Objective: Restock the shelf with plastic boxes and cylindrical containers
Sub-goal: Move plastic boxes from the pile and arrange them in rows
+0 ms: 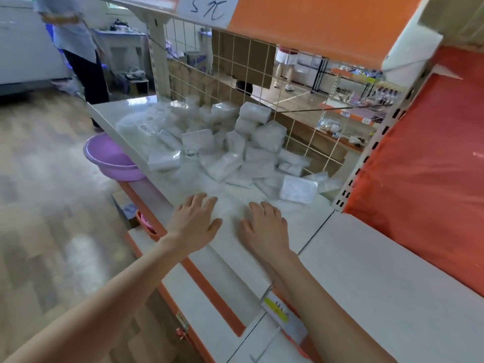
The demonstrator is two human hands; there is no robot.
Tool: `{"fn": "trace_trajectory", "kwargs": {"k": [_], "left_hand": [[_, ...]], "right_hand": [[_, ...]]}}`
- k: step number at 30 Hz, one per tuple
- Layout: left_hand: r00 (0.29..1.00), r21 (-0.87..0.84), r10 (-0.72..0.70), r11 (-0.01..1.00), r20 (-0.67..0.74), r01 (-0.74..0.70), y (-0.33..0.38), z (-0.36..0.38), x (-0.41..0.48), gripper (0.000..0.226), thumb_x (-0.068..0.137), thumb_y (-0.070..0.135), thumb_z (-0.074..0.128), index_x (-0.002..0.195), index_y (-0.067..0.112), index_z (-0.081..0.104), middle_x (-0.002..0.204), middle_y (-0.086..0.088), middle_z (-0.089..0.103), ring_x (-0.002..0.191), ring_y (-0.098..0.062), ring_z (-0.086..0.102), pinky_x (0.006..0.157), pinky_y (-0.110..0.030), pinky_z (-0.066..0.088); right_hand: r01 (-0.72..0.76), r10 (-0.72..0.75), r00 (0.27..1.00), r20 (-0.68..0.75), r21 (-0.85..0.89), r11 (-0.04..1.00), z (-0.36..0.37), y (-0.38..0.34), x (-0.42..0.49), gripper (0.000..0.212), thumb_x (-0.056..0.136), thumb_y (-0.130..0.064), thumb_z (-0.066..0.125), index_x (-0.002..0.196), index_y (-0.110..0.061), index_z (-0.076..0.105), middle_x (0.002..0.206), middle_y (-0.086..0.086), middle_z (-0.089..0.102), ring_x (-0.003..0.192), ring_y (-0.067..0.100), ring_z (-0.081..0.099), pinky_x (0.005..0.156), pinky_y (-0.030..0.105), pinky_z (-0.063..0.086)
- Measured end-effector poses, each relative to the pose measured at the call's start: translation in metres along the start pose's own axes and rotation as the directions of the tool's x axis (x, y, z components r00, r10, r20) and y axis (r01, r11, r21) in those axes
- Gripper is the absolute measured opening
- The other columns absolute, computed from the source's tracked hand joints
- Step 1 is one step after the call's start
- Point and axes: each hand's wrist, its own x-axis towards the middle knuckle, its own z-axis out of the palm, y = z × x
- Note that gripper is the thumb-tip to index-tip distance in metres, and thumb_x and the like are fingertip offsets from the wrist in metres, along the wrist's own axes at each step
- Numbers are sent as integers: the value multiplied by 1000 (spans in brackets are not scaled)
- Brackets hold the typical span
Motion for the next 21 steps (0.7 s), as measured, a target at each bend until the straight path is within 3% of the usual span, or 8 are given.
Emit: {"fn": "trace_trajectory", "kwargs": {"k": [4, 7, 10, 11, 13, 15, 18, 21], "left_hand": [[991, 15, -67, 998, 118, 66, 3, 7, 27, 63, 85, 50, 49, 138, 24, 26, 139, -6, 37, 127, -28, 35, 98, -40, 34], [993, 26, -16, 1000, 120, 13, 5, 4, 39, 58, 84, 49, 50, 133, 23, 33, 129, -5, 46, 119, -27, 44, 91, -38, 36], [988, -250, 11, 968, 152, 28, 4, -11, 51, 43, 83, 49, 49, 119, 25, 47, 108, 1, 58, 98, -22, 56, 72, -30, 39], [979, -424, 24, 904, 203, 65, 3, -16, 57, 32, 81, 48, 50, 104, 26, 53, 91, 6, 60, 82, -16, 58, 63, -26, 39], [936, -734, 83, 645, 343, 212, 0, -29, 70, 22, 76, 45, 54, 78, 23, 51, 64, 8, 56, 54, -7, 57, 45, -20, 35], [836, -796, 127, 408, 534, 447, -3, -38, 83, 22, 82, 39, 54, 80, 18, 52, 62, -1, 58, 46, -11, 61, 38, -16, 31], [708, -722, 184, 326, 682, 611, -6, -43, 99, 38, 92, 43, 36, 87, 13, 58, 57, -3, 66, 42, -22, 62, 34, -11, 30], [668, -712, 250, 306, 701, 632, -12, -41, 112, 50, 93, 53, 29, 89, 14, 60, 59, -4, 68, 39, -24, 60, 33, -10, 31]], "right_hand": [[-24, 25, 999, -34, 39, 999, 1, 1, 17, 29, 90, -28, 40, 113, -12, 50, 119, 6, 47, 112, 27, 40, 86, 36, 34], [-18, 23, 997, -77, 62, 998, 2, 2, 25, 29, 90, -24, 44, 112, -8, 54, 118, 7, 51, 112, 27, 42, 89, 33, 31], [-2, 34, 989, -141, 218, 976, -1, 0, 34, 28, 91, -16, 45, 112, -4, 59, 118, 8, 57, 113, 25, 45, 91, 27, 29], [-14, 75, 983, -168, 339, 941, -3, -3, 36, 28, 92, -16, 44, 110, -4, 61, 115, 6, 60, 111, 21, 49, 91, 24, 30], [-106, 232, 964, -131, 609, 786, -11, -12, 41, 24, 94, -18, 42, 102, -13, 64, 102, -5, 64, 96, 6, 54, 84, 16, 37], [-217, 330, 944, 19, 789, 574, -17, -21, 46, 17, 95, -18, 44, 92, -19, 60, 89, -11, 61, 84, 2, 54, 76, 16, 40], [-306, 366, 917, 161, 872, 382, -22, -28, 48, 11, 94, -18, 49, 95, -20, 60, 99, 2, 64, 84, 11, 57, 76, 26, 47], [-305, 421, 892, 166, 908, 287, -23, -34, 45, 11, 91, -11, 53, 98, -16, 59, 100, 8, 65, 76, 13, 59, 71, 25, 49]]}}
